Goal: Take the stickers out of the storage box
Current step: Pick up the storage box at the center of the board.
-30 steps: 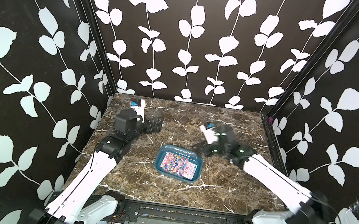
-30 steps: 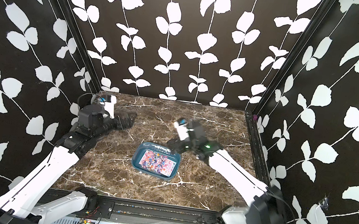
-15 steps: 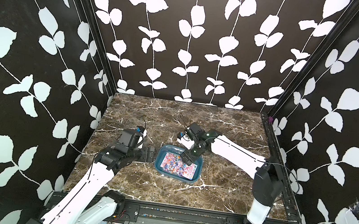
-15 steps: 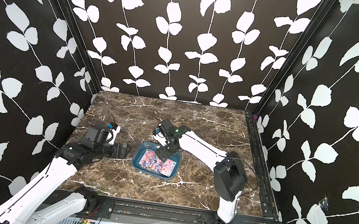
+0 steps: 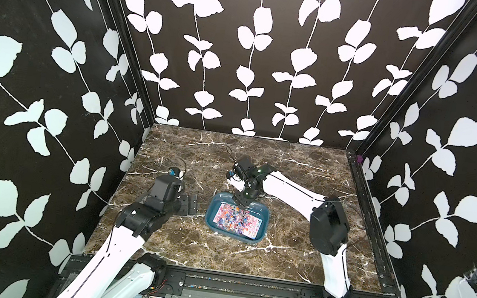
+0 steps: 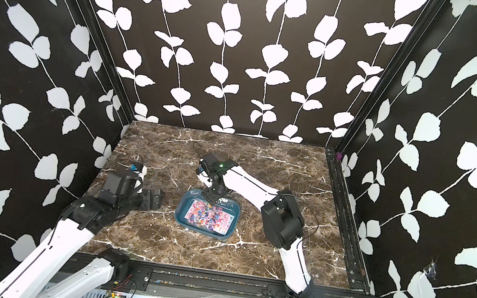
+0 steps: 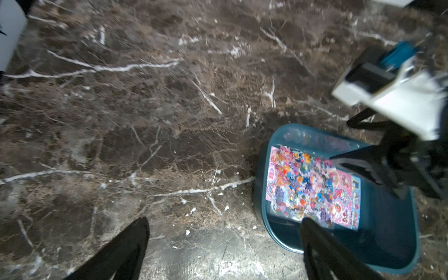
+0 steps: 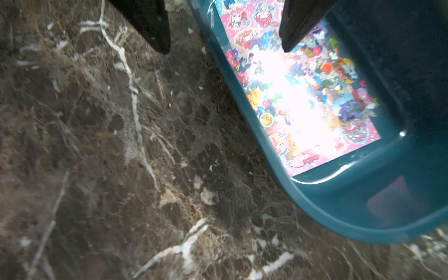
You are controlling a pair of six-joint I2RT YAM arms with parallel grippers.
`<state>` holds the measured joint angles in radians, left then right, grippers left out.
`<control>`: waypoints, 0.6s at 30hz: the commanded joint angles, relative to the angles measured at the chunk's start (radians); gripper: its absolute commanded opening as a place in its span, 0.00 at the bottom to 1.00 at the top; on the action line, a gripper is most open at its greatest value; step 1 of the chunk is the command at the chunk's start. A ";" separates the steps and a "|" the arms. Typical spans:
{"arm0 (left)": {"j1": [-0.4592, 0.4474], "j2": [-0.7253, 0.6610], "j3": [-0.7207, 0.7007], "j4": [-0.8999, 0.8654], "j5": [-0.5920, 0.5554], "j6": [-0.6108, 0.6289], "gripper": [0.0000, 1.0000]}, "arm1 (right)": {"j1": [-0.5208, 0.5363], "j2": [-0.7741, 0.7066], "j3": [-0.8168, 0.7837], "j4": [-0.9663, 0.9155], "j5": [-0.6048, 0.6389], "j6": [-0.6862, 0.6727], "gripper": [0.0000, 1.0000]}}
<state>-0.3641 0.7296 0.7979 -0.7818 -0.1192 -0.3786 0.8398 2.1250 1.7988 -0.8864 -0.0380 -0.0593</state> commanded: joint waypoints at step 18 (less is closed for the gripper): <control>-0.001 -0.031 0.014 -0.040 -0.020 -0.025 0.99 | 0.002 -0.015 -0.072 0.091 0.067 0.079 0.26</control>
<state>-0.3641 0.7021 0.7979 -0.8177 -0.1562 -0.4042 0.8398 2.1456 1.7523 -0.8272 0.0395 -0.0204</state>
